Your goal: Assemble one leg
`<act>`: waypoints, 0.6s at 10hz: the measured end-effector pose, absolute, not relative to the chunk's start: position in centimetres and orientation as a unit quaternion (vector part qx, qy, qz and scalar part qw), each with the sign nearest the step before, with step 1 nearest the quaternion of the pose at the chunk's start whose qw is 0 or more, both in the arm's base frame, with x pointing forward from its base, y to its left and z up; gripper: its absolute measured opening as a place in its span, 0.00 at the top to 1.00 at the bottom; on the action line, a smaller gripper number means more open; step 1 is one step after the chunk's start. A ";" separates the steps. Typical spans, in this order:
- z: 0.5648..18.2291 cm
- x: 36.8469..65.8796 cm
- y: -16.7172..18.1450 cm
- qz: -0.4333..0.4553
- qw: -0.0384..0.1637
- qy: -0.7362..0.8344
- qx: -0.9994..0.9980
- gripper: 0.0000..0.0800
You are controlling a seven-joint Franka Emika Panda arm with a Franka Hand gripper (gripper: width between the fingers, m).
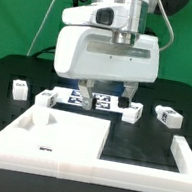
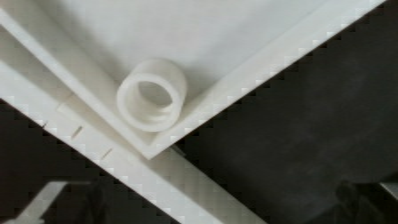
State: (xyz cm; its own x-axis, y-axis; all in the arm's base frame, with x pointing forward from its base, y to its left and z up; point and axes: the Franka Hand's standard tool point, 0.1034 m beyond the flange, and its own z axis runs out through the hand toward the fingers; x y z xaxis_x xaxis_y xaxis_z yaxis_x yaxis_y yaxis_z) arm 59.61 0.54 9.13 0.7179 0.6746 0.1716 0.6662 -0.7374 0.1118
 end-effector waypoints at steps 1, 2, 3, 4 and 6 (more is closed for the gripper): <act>9.1 59.6 0.5 0.101 0.021 0.362 0.927 0.19; 9.1 59.6 0.5 0.101 0.021 0.362 0.927 0.19; 9.1 59.6 0.5 0.101 0.021 0.362 0.927 0.19; 9.1 59.6 0.5 0.101 0.021 0.362 0.927 0.19; 9.1 59.6 0.5 0.101 0.021 0.362 0.927 0.19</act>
Offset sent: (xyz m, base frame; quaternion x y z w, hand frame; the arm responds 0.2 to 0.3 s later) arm 0.0000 0.0000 0.0000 0.0000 0.0000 0.0000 1.0000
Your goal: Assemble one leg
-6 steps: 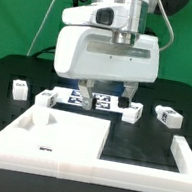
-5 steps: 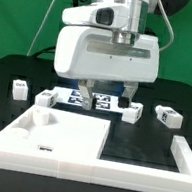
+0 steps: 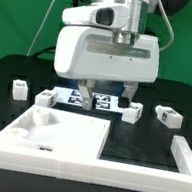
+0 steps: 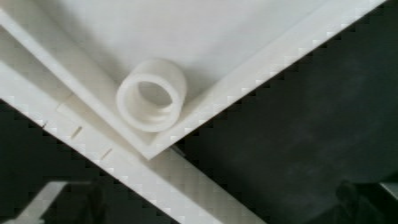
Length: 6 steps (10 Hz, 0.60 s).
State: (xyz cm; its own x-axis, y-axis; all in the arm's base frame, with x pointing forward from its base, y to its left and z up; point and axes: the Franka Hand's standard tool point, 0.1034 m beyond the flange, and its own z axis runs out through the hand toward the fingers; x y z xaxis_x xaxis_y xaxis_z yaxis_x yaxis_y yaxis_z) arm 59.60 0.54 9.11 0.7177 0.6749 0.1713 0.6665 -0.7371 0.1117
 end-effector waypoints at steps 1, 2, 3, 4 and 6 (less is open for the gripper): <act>9.1 59.6 0.5 0.101 0.021 0.362 0.927 0.19; 9.1 59.5 0.7 0.098 0.020 0.359 0.928 0.19; 9.0 58.5 1.5 0.076 0.014 0.352 0.933 0.19; 8.8 57.6 1.8 0.056 0.008 0.357 0.932 0.19; 8.0 56.0 1.3 0.016 -0.006 0.383 0.924 0.19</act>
Offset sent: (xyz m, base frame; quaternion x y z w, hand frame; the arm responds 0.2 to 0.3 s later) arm -0.0424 0.0002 -0.0072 0.0570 -0.1123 -0.0103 0.9920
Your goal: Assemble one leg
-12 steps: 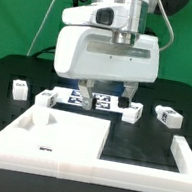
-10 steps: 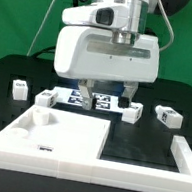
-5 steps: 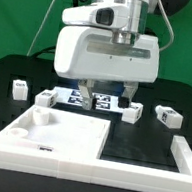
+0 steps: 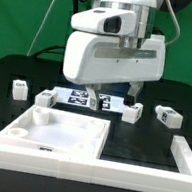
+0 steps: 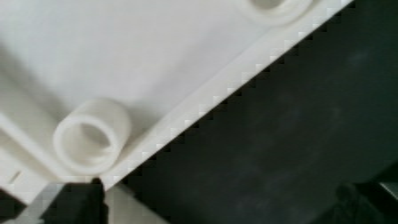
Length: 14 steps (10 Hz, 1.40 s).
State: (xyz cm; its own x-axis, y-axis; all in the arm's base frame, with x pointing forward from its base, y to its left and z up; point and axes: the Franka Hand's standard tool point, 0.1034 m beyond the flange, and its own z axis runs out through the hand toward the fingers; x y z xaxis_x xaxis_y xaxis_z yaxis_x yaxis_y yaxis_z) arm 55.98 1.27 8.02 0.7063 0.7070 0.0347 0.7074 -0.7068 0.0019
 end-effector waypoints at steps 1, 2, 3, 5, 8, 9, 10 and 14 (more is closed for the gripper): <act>7.7 55.7 0.4 -0.012 0.012 -0.409 -0.913 0.19; 7.3 55.5 -0.5 -0.012 0.017 -0.403 -0.915 0.19; 7.4 55.6 -0.3 -0.012 0.017 -0.400 -0.916 0.19; 7.3 55.5 -0.2 -0.011 0.017 -0.401 -0.916 0.19; 6.6 54.6 -1.1 -0.022 0.005 -0.504 -0.863 0.19; 6.2 54.1 -1.2 -0.018 0.006 -0.534 -0.845 0.19; 5.8 53.5 -1.6 -0.019 0.005 -0.571 -0.821 0.19; 5.5 53.1 -2.0 -0.015 0.009 -0.572 -0.820 0.19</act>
Offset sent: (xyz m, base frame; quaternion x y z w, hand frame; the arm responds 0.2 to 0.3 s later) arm 0.0000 0.0000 0.0000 0.0000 0.0000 0.0000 1.0000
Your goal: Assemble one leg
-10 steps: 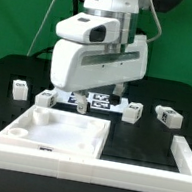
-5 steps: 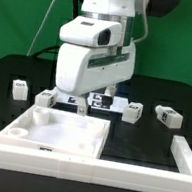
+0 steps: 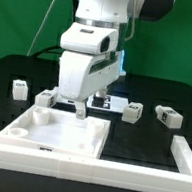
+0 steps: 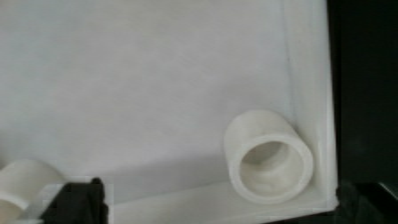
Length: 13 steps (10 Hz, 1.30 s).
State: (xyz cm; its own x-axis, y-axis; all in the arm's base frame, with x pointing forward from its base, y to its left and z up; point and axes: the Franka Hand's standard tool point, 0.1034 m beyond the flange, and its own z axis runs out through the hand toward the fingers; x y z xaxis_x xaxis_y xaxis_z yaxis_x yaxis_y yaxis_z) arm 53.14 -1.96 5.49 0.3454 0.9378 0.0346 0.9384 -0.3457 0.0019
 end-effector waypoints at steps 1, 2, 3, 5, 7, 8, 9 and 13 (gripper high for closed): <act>5.5 53.1 -2.0 -0.015 0.009 -0.572 -0.820 0.19; 5.4 53.1 -2.1 -0.015 0.008 -0.579 -0.815 0.19; 4.8 52.3 -2.9 -0.020 0.003 -0.621 -0.784 0.19; 4.2 51.4 -3.5 -0.014 0.008 -0.627 -0.779 0.19; 2.5 49.7 -3.9 -0.007 0.017 -0.627 -0.779 0.19; 1.8 49.3 -3.8 -0.006 0.019 -0.626 -0.780 0.19; 1.1 48.9 -3.8 -0.003 0.023 -0.625 -0.780 0.19; 0.7 48.6 -3.9 0.000 0.027 -0.615 -0.788 0.46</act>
Offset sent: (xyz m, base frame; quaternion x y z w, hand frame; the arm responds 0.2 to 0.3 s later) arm -0.0242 -0.0141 -0.0129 0.0136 -0.0169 -0.1040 0.9943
